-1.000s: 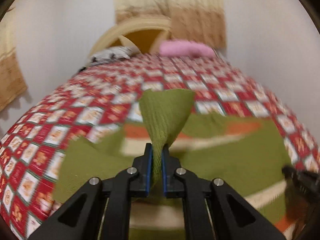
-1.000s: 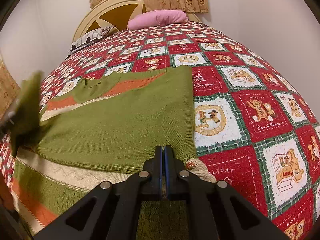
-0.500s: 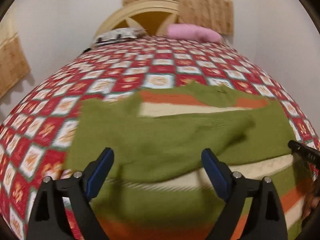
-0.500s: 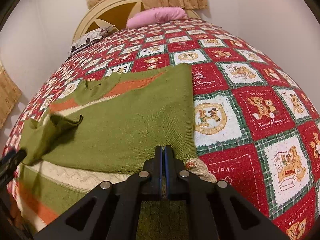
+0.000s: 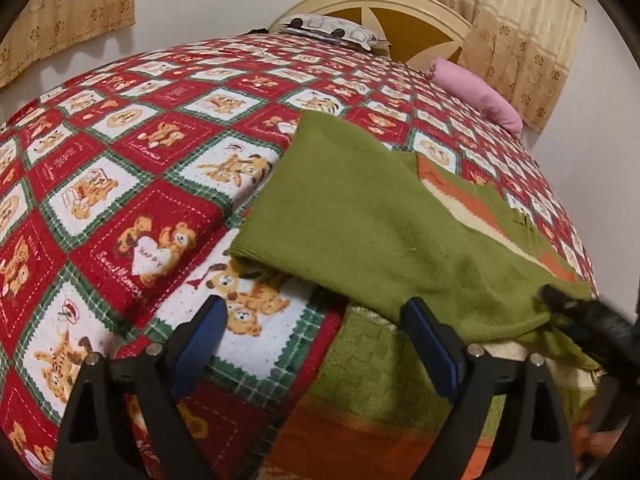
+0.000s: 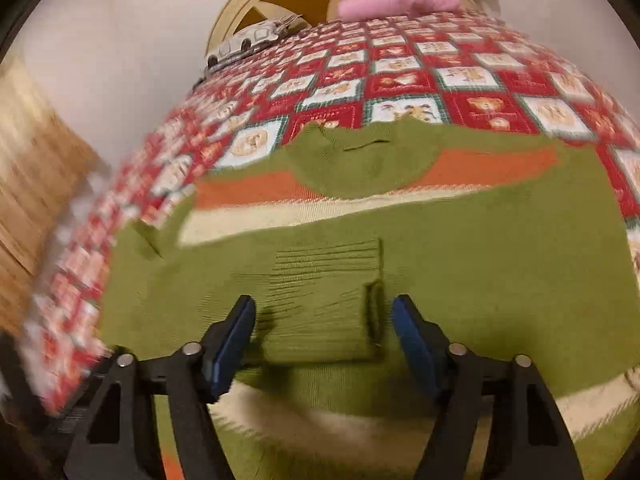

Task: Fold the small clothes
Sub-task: 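Fold the sleeve across the sweater body and open the left gripper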

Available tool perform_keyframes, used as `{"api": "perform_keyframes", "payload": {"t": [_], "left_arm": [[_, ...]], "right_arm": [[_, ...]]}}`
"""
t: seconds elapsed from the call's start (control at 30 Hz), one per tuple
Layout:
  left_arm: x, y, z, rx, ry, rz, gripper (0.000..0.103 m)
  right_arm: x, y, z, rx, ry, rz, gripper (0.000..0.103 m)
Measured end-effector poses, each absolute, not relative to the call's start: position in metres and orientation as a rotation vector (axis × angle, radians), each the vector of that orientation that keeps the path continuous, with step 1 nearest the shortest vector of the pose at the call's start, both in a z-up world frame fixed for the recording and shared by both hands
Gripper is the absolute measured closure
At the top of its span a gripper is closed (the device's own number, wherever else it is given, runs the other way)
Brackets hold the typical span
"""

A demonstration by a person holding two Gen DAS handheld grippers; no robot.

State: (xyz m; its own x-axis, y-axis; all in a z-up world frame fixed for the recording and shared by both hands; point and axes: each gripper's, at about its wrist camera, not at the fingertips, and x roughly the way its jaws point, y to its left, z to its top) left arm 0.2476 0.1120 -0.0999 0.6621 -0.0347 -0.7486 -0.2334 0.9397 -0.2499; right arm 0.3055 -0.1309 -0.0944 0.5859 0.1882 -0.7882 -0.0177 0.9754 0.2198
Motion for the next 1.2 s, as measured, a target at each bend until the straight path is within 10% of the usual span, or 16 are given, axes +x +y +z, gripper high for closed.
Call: {"api": "perform_keyframes", "payload": {"t": [0.07, 0.13, 0.57, 1.2], "left_arm": [[0.246, 0.118, -0.100, -0.350, 0.842, 0.106, 0.008], [0.246, 0.121, -0.099, -0.366, 0.839, 0.095, 0.005], [0.248, 0.122, -0.100, -0.362, 0.849, 0.112, 0.004], [0.252, 0.117, -0.103, -0.308, 0.880, 0.171, 0.003]], "right_arm": [[0.307, -0.107, -0.093, 0.050, 0.934, 0.118, 0.085], [0.308, -0.099, -0.086, 0.029, 0.931, 0.138, 0.090], [0.255, -0.149, 0.096, -0.005, 0.470, 0.082, 0.091], [0.246, -0.269, -0.083, 0.056, 0.911, -0.073, 0.081]]}}
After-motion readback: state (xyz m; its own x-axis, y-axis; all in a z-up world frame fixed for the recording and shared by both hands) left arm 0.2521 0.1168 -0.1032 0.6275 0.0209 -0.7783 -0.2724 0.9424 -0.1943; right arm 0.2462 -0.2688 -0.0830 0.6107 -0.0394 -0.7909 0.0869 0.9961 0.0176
